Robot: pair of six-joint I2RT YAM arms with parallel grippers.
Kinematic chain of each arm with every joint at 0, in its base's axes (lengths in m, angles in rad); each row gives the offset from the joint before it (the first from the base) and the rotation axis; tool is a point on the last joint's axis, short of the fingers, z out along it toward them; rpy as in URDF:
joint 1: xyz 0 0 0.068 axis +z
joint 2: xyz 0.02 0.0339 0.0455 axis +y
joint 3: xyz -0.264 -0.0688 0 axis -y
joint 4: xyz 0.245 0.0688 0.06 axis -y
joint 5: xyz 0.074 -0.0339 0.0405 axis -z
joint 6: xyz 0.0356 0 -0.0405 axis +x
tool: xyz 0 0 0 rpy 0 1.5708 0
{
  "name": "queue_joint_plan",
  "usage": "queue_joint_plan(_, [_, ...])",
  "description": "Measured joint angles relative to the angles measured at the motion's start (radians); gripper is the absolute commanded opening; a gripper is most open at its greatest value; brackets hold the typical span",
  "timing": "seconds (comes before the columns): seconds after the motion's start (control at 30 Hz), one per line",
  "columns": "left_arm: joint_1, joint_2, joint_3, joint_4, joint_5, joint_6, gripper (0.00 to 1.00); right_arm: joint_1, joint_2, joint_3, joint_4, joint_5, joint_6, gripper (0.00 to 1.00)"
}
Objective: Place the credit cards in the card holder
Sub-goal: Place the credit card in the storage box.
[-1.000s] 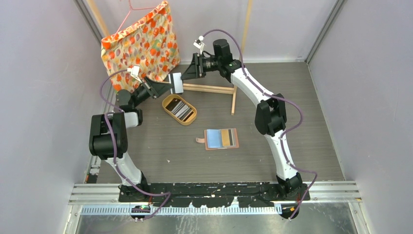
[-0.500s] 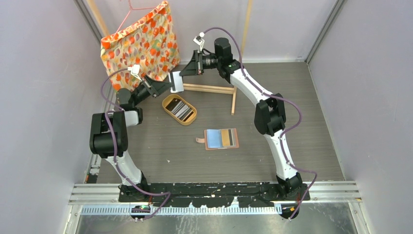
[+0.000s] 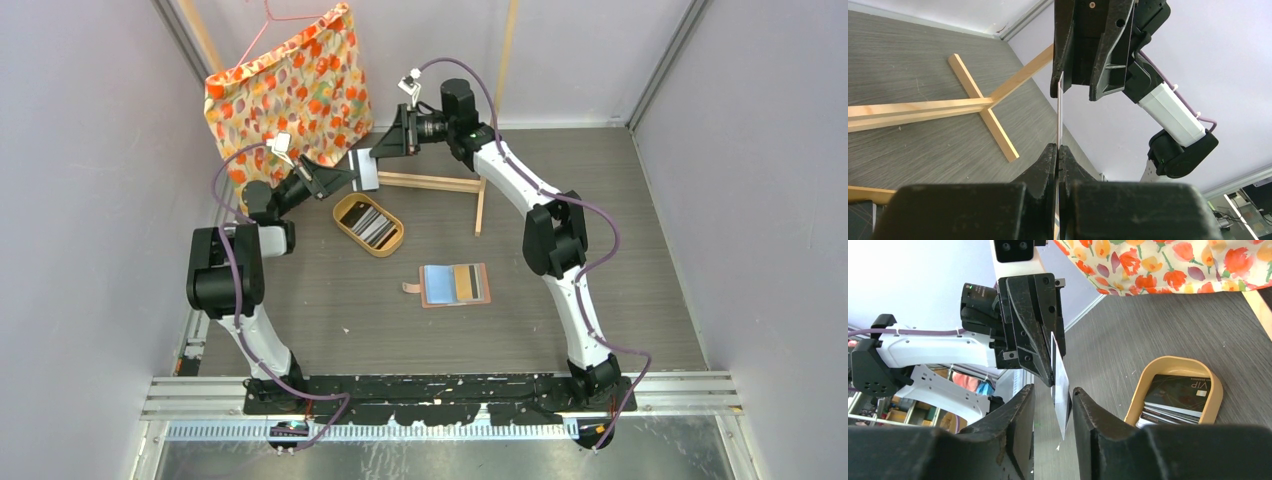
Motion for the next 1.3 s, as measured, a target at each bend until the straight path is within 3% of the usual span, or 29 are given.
queue_joint_plan(0.23, [0.0, 0.006, 0.0, 0.0, 0.0, -0.016, 0.01, 0.007, 0.0, 0.0, -0.021, 0.001, -0.009, 0.51])
queue_joint_plan(0.43, [-0.002, 0.009, 0.002, 0.0, 0.0, -0.026, 0.01, 0.012, 0.0, 0.0, -0.083, 0.008, -0.044, 0.48])
queue_joint_plan(0.57, [-0.005, 0.011, 0.003, 0.0, -0.001, -0.029, 0.0, 0.018, 0.0, 0.0, -0.099, 0.007, -0.049, 0.35])
queue_joint_plan(0.7, [-0.012, 0.011, 0.005, 0.0, 0.0, -0.041, 0.02, 0.023, 0.0, -0.007, -0.08, 0.004, -0.033, 0.02])
queue_joint_plan(0.73, [-0.012, 0.011, 0.006, 0.0, 0.0, -0.045, 0.04, 0.024, 0.0, -0.01, -0.07, 0.004, -0.023, 0.01])
queue_joint_plan(0.97, [-0.014, 0.013, 0.014, 0.0, -0.012, -0.063, 0.49, 0.025, 0.0, -0.021, -0.029, -0.004, 0.01, 0.01])
queue_joint_plan(1.3, [-0.005, 0.024, 0.026, -0.001, -0.03, -0.097, 0.53, 0.026, 0.0, -0.056, -0.023, -0.019, 0.009, 0.01])
